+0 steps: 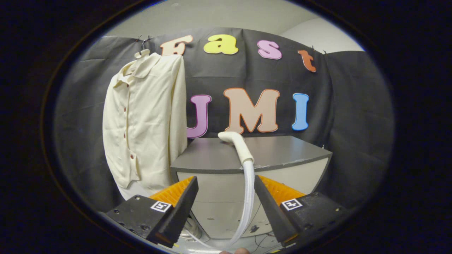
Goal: Iron the clothes twice with a garment steamer, once on the left side and once on the right side.
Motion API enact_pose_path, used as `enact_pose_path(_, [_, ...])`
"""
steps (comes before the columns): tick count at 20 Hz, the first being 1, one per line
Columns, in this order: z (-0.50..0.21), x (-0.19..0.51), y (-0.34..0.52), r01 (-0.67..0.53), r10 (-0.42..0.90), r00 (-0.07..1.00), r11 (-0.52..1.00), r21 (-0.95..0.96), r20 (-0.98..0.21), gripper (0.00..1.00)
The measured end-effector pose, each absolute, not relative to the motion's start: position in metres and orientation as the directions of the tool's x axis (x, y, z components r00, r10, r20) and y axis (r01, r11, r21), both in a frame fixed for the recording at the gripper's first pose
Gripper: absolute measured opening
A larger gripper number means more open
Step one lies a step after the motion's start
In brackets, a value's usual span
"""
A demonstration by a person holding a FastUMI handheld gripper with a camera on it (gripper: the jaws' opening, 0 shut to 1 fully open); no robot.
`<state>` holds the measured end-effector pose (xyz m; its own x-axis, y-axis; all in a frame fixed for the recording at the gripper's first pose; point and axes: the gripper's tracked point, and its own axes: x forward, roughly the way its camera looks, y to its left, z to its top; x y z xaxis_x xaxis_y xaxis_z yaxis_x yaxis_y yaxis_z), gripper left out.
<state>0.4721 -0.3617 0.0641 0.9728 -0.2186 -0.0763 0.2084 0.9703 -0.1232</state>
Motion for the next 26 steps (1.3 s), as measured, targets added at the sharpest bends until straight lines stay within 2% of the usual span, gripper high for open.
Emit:
enact_pose_path(7, [0.066,0.554,-0.419,0.138,-0.156,0.982,0.978,-0.156,-0.104,0.97])
enact_pose_path(16, [0.064,0.642,-0.449,0.146,-0.17,0.97,0.979,-0.142,-0.175,0.93])
enact_pose_path(21, [0.047,0.662,-0.449,0.139,-0.182,0.948,0.974,-0.176,-0.26,0.74])
enact_pose_path(22, [0.051,0.664,-0.446,0.142,-0.18,0.956,0.975,-0.17,-0.23,0.69])
enact_pose_path(26, [0.046,0.665,-0.446,0.139,-0.18,0.95,0.975,-0.17,-0.256,0.5])
